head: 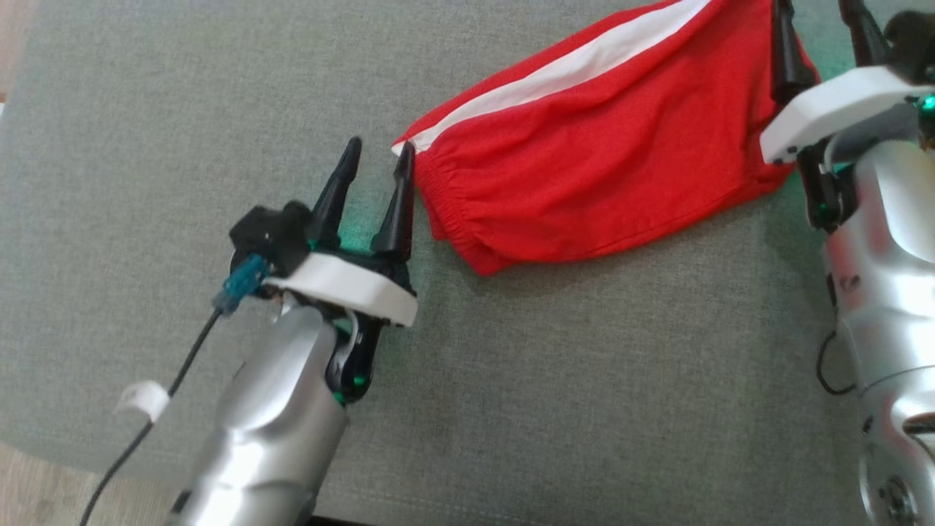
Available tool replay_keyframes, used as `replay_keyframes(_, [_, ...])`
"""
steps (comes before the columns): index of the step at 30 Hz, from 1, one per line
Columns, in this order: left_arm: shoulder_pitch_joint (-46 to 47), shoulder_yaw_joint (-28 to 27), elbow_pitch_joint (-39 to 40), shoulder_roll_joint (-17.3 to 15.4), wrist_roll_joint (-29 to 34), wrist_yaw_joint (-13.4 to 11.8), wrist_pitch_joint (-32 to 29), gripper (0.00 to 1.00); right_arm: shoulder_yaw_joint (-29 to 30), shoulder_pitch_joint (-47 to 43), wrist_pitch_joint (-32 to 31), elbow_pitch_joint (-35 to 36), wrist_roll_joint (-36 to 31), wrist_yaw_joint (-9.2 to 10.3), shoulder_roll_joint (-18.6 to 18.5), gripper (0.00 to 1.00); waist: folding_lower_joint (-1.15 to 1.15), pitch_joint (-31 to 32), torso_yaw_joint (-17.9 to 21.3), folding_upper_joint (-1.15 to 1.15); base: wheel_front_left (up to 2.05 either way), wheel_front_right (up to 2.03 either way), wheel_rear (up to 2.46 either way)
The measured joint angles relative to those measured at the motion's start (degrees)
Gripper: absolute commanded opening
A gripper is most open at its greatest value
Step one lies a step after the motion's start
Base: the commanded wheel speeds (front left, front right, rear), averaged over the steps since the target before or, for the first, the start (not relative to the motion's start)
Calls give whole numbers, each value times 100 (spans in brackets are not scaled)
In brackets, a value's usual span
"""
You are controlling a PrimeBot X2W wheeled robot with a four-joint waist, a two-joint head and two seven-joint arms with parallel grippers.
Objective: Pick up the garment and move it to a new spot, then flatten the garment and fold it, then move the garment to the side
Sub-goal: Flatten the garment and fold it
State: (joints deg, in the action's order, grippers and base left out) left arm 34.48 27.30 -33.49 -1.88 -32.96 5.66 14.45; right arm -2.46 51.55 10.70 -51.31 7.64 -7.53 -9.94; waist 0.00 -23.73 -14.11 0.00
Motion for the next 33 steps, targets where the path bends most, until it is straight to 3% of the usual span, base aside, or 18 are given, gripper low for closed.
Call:
replay_keyframes(7, [-656, -207, 405, 1, 254, -189, 0, 100, 142, -58, -60, -548, -171, 0, -154, 100, -1, 64, -46, 0, 0, 0, 0])
replay_keyframes(16, [-1072, -341, 624, -2, 274, -274, 0, 100, 301, 2, -892, -1191, -432, 0, -119, 100, -1, 145, -182, 0, 0, 0, 0])
replay_keyframes(17, [-1113, -348, 639, -2, 278, -281, 0, 100, 316, 22, -973, -1240, -424, 0, -101, 45, -1, 175, -187, 0, 0, 0, 0])
replay_keyframes(18, [-1160, -355, 648, -2, 315, -298, 0, 100, 313, 22, -999, -1274, -424, 0, -88, 0, -1, 208, -190, 0, 0, 0, 0])
replay_keyframes(24, [-1472, -567, 657, -12, 497, -335, 0, 100, 506, -306, -728, -1424, -135, 0, 23, 0, -1, 505, -157, 0, 0, 0, 0])
replay_keyframes(33, [-2373, -1112, 723, -20, 1184, -367, 0, 100, 833, -1718, 198, -1246, 730, 0, 203, 0, -1, 1248, 97, 0, 0, 0, 0])
